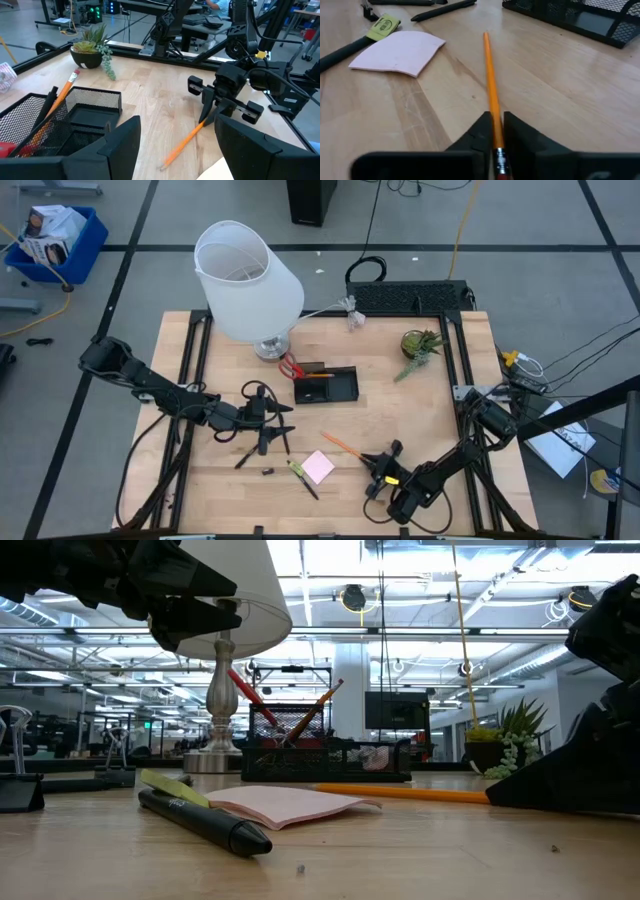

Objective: Pick and place office supplies into organizer
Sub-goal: Put the yellow pencil into the top left compartment of the desk organizer

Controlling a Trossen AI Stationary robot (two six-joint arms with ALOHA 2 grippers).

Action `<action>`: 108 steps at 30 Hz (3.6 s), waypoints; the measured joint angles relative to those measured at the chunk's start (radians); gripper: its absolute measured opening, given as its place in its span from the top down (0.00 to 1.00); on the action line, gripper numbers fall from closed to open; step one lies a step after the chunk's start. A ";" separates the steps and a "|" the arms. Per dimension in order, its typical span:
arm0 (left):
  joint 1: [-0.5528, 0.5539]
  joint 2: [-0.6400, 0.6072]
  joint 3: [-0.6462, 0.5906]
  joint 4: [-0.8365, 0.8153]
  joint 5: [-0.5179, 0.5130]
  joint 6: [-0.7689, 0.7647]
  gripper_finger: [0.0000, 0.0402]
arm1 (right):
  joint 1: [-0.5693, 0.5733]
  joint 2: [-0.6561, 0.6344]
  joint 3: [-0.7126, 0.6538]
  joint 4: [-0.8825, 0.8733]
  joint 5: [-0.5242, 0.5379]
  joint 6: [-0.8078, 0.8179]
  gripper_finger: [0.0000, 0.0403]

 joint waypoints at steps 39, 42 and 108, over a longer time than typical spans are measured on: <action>0.000 0.000 0.000 0.000 0.000 0.000 0.36 | -0.052 -0.201 -0.001 0.371 -0.140 -0.796 0.96; 0.000 0.000 0.000 0.000 0.000 0.000 0.36 | -0.065 -0.239 -0.001 0.349 -0.189 -0.857 0.96; -0.028 0.000 -0.001 -0.105 0.315 -0.814 0.37 | -0.590 -0.504 0.142 0.153 -1.012 -1.753 0.96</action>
